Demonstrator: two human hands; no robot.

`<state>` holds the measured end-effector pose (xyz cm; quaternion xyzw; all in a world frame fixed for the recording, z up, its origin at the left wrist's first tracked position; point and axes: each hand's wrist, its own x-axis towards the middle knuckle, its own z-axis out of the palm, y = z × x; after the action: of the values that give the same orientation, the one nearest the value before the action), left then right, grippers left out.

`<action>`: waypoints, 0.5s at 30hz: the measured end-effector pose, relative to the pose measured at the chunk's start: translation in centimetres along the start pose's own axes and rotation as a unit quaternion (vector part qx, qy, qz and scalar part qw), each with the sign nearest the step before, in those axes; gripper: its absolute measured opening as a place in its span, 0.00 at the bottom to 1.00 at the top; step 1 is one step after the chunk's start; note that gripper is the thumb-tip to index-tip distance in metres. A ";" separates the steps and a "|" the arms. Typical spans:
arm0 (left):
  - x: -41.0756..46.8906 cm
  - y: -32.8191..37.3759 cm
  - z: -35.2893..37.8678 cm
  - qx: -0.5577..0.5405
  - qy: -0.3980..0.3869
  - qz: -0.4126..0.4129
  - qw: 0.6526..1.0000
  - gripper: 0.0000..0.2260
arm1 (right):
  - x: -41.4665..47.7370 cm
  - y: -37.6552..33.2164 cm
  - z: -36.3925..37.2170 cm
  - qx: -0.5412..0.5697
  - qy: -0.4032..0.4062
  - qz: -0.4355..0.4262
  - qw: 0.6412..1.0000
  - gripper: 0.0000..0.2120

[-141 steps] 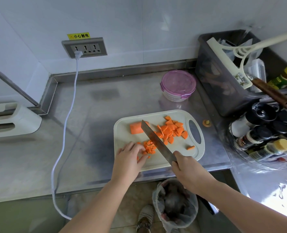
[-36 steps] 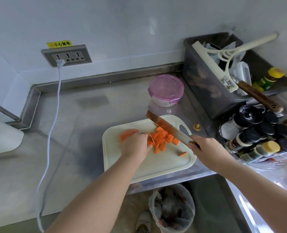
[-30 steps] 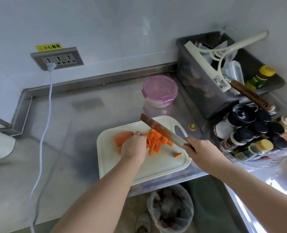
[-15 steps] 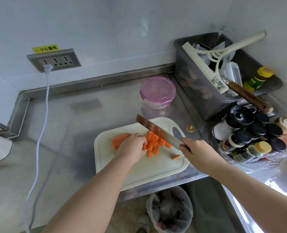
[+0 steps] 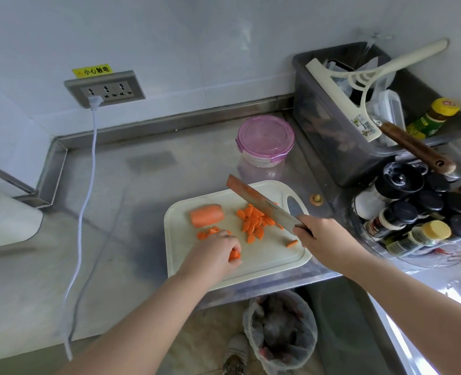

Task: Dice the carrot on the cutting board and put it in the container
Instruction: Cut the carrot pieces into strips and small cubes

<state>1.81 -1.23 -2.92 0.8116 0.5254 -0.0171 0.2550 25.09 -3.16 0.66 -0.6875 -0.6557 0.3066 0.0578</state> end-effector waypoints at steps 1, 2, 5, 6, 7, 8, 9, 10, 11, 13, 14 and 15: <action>-0.7 0.0 0.7 0.023 -0.007 -0.004 1.000 0.09 | -0.1 -0.2 0.2 -0.001 -0.005 0.002 1.000 0.12; -1.2 0.0 1.2 0.049 -0.007 -0.009 0.999 0.09 | -0.1 -0.4 0.4 -0.002 -0.008 0.002 1.000 0.12; -1.7 0.3 2.3 0.106 0.020 -0.029 0.994 0.13 | -0.3 -1.0 0.8 -0.010 -0.013 0.003 1.000 0.10; -1.7 0.4 2.4 0.122 0.036 -0.033 0.991 0.14 | -0.3 -1.2 0.8 -0.017 -0.014 0.001 1.000 0.09; -1.8 0.5 2.5 0.131 0.049 -0.034 0.990 0.15 | -0.4 -1.4 0.8 -0.025 -0.017 -0.001 1.000 0.09; -1.9 0.4 2.6 0.130 0.055 -0.031 0.989 0.16 | -0.4 -1.5 0.9 -0.031 -0.022 -0.003 0.999 0.08; -2.0 0.3 2.6 0.121 0.055 -0.025 0.991 0.17 | -0.4 -1.6 0.9 -0.033 -0.026 -0.004 0.999 0.08; -2.2 0.0 2.5 0.109 0.051 -0.019 0.992 0.18 | -0.5 -1.5 0.9 -0.036 -0.028 -0.003 0.999 0.08; -2.4 -0.2 2.4 0.099 0.047 -0.015 0.994 0.19 | -0.5 -1.5 0.8 -0.037 -0.030 -0.002 0.999 0.08; -2.7 -0.9 2.2 0.087 0.046 -0.007 0.995 0.20 | -0.6 -1.3 0.8 -0.031 -0.032 0.000 0.999 0.08; -2.8 -1.2 2.1 0.081 0.047 -0.006 0.996 0.20 | -0.7 -1.2 0.8 -0.026 -0.034 0.002 0.999 0.09; -2.8 -1.4 2.1 0.076 0.046 -0.004 0.996 0.20 | -0.7 -1.1 0.8 -0.023 -0.035 0.002 0.999 0.10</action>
<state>-0.18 -4.07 -4.50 0.8263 0.5371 -0.0211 0.1681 23.79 -3.98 0.76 -0.6792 -0.6625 0.3154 0.0186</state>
